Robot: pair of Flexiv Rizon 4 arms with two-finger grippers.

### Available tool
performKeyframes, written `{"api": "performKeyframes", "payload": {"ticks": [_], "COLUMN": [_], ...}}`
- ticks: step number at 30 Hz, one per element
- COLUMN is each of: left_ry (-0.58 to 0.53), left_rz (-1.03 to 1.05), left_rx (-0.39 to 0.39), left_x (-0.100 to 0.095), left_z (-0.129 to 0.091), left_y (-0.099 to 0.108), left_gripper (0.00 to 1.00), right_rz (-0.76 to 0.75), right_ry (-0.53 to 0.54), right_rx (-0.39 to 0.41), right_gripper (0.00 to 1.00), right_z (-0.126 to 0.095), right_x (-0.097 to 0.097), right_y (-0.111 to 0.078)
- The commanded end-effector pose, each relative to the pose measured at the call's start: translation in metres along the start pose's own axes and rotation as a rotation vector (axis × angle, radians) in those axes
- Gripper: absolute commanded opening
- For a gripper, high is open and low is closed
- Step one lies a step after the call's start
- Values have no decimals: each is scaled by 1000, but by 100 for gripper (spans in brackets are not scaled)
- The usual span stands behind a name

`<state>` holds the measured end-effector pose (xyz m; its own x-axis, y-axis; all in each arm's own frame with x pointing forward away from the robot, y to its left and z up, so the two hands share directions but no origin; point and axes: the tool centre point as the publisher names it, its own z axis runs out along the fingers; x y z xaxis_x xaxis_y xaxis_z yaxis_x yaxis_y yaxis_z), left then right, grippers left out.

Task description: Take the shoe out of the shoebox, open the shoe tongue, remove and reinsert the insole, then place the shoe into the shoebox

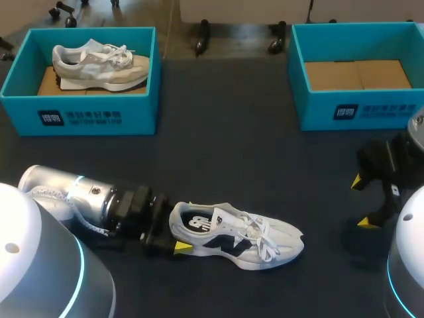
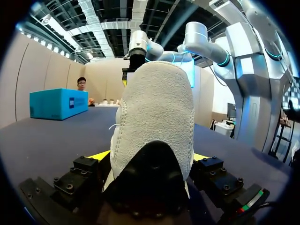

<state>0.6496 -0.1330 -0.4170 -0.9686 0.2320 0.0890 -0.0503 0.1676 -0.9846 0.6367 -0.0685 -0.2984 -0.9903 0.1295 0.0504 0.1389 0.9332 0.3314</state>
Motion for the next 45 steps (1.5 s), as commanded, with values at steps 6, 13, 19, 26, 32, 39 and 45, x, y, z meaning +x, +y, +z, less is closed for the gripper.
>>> {"api": "performKeyframes", "payload": {"ticks": [6, 13, 19, 26, 32, 39, 45], "left_ry": [0, -19, -19, -52, -96, -171, -209], "left_rz": [0, -5, -4, -9, -27, -41, -28], "left_rx": [0, 7, 15, 36, 48, 40, 36], "left_x": [-1, -2, -2, 0, 4, 6, 6], "left_z": [10, 11, 12, 9, 7, 8, 11], "left_y": [4, 5, 5, 5, 2, -3, -3], "left_gripper": [100, 100, 0, 0, 0, 0, 0], "right_rz": [0, 0, 0, 0, 0, 0, 0], "right_ry": [-1, -1, -1, -1, -1, -1, -1], "right_rx": [2, 2, 2, 2, 2, 2, 2], "right_gripper": [100, 100, 100, 100, 100, 100, 100], "right_z": [1, 1, 1, 1, 1, 1, 1], "right_x": [1, 1, 1, 1, 1, 1, 1], "right_y": [0, 0, 0, 0, 0, 0, 0]}}
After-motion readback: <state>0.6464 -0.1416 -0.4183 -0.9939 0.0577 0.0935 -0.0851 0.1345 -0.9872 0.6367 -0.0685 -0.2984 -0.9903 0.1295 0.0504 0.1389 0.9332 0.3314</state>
